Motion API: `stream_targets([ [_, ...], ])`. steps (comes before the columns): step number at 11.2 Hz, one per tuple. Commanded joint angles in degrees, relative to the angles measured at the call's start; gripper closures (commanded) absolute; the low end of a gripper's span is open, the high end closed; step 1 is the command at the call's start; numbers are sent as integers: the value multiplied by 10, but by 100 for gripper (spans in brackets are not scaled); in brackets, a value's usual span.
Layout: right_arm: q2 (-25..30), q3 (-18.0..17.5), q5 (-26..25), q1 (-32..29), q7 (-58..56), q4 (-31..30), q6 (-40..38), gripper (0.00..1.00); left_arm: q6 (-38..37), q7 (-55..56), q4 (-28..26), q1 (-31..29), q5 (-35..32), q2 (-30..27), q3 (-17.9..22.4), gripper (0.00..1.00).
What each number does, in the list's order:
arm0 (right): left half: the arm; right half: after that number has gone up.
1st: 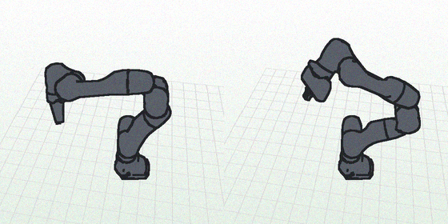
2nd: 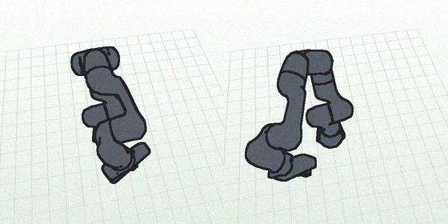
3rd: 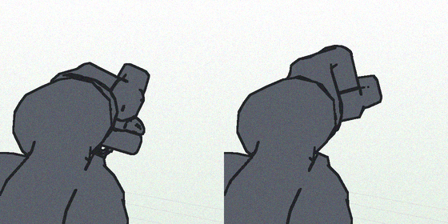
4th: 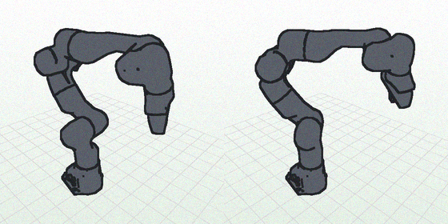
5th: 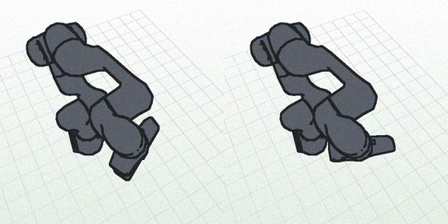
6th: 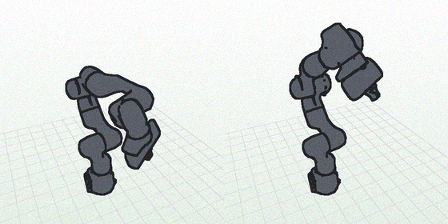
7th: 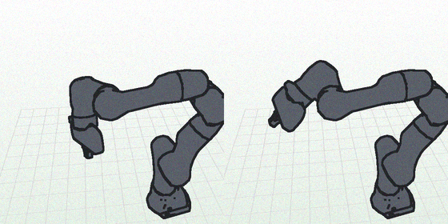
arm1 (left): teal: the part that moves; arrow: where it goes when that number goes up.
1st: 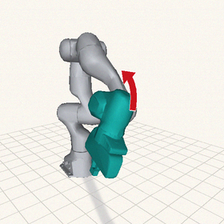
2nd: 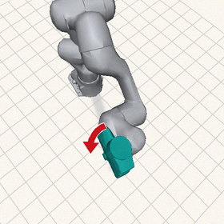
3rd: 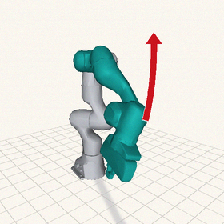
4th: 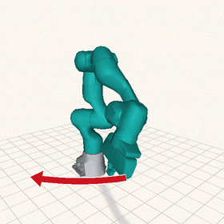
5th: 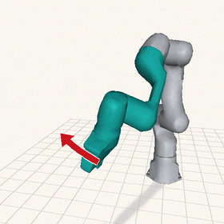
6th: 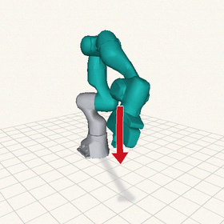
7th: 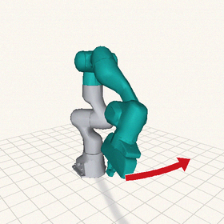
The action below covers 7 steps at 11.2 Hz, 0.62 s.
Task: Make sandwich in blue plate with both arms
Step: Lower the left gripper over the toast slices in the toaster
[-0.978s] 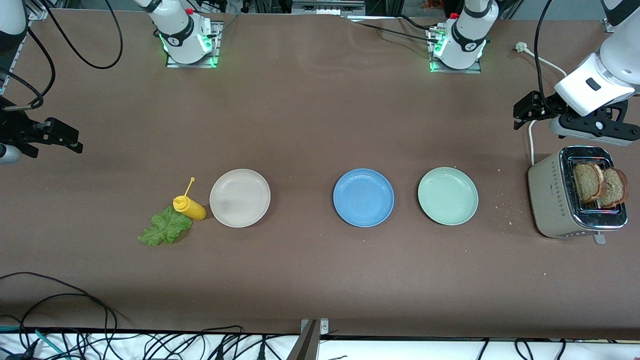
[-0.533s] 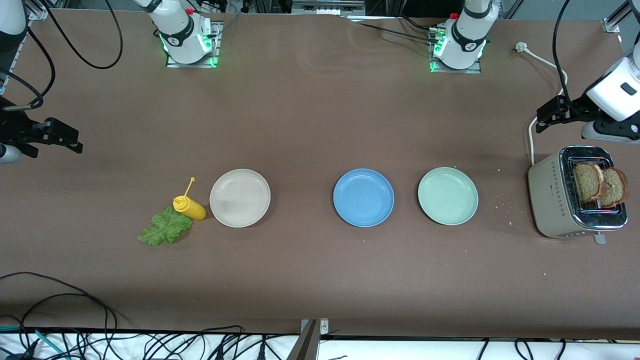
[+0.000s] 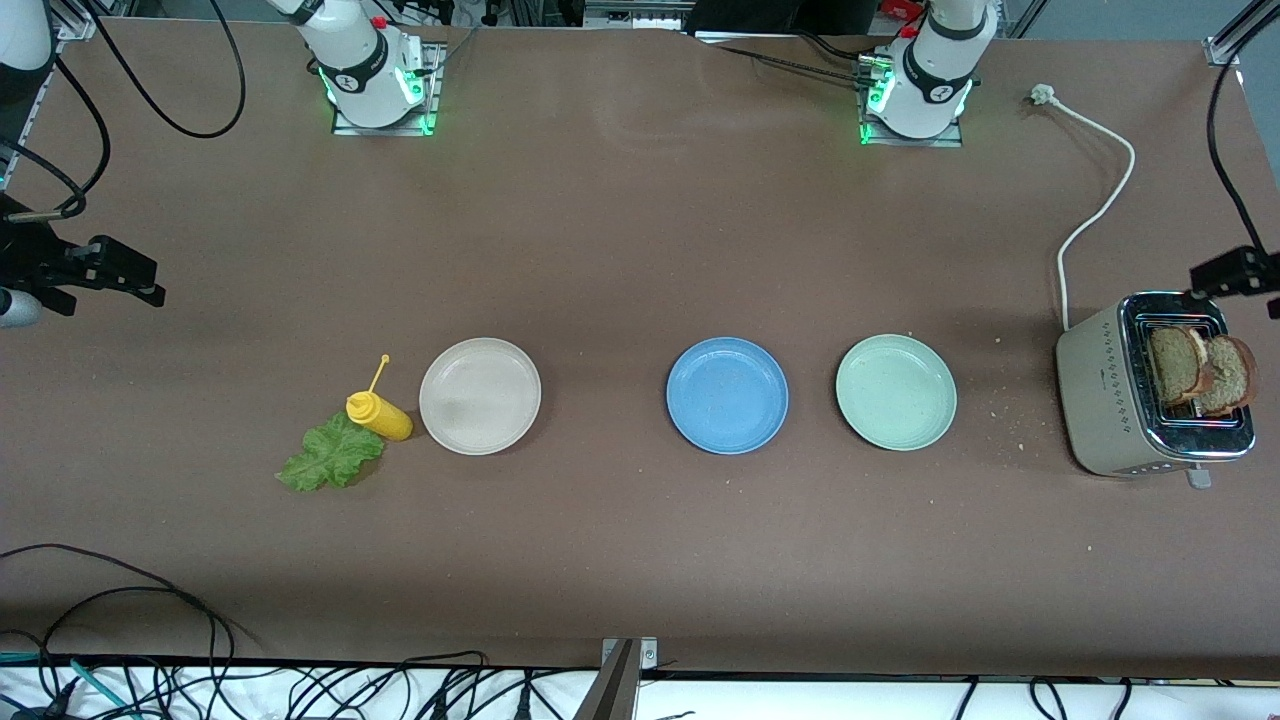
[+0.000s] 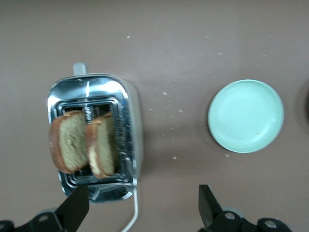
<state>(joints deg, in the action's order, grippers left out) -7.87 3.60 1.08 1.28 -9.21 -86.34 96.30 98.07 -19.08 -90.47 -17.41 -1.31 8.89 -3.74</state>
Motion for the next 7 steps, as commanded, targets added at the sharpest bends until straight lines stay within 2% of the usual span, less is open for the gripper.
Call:
stream_targets([
  [1,-5,-2,5,-3,-6,13,-4,0,26,-40,43,-47,-13,84,-7,0],
  [6,-4,-4,5,-1,-6,14,-4,0,34,-42,36,-75,-14,143,-7,1],
  [7,-5,-4,5,-2,-7,13,-4,0,34,-39,35,-77,-13,151,-7,4],
])
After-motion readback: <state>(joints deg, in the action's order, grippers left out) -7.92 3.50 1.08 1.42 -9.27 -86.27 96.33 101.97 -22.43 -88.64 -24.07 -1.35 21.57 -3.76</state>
